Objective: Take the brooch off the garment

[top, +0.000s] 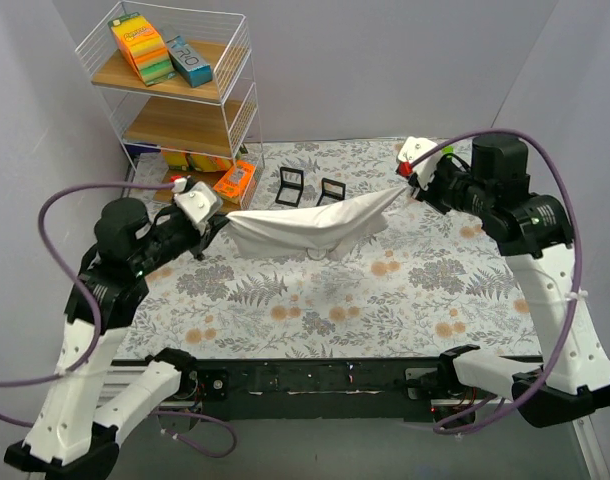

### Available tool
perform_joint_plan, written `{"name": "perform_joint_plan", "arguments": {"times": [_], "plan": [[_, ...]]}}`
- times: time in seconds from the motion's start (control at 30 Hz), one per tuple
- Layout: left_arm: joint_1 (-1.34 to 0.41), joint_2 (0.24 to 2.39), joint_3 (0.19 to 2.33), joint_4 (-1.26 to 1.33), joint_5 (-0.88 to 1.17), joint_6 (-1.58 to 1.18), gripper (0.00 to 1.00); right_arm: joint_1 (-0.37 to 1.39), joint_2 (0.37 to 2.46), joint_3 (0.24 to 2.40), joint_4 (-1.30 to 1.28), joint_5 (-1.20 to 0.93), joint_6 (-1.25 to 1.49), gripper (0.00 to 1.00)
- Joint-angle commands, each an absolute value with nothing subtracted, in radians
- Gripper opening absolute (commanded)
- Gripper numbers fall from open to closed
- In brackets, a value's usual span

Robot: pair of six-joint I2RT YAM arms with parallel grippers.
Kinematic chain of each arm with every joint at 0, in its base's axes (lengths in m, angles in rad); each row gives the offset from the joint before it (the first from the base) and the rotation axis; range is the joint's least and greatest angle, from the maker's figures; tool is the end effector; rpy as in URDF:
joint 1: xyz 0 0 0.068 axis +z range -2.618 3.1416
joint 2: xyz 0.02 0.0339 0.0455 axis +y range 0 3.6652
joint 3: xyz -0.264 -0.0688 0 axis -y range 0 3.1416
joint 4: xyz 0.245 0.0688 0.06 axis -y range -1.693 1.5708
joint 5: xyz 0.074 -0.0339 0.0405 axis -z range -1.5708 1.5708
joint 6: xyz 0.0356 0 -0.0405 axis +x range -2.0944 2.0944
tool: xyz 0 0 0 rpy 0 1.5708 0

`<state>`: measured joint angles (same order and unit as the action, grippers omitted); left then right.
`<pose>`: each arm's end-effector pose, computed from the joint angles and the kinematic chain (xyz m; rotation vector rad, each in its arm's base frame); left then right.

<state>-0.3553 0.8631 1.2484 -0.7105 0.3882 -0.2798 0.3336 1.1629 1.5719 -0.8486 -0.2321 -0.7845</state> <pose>0.1399 -0.0663 0.4276 0.3454 1.9202 -0.7939 0.2000 0.0780 0.4621 -1.1820 1.6112 -0.0564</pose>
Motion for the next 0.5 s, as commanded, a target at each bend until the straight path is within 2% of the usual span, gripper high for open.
{"name": "perform_joint_plan", "arguments": {"times": [0.0,0.13,0.23,0.37,0.4,0.47], "plan": [[-0.353,0.755,1.252,-0.791,0.459,-0.311,0.0,0.365,1.12,1.675,-1.038,-0.236,-0.724,0.01],[-0.351,0.735,1.184,-0.818,0.485,-0.308,0.0,0.365,1.103,1.683,-1.089,-0.236,-0.729,0.01],[-0.351,0.771,1.096,-0.78,0.476,-0.319,0.0,0.365,1.101,1.596,-1.088,-0.25,-0.784,0.01],[-0.353,0.889,0.938,-0.648,0.462,-0.319,0.0,0.365,1.106,1.315,-0.912,-0.239,-0.854,0.01],[-0.351,0.952,0.869,-0.602,0.45,-0.319,0.0,0.365,1.114,1.198,-0.791,-0.236,-0.882,0.01],[-0.353,1.023,0.822,-0.467,0.439,-0.316,0.0,0.365,1.176,1.099,-0.654,-0.224,-0.897,0.01]]}}
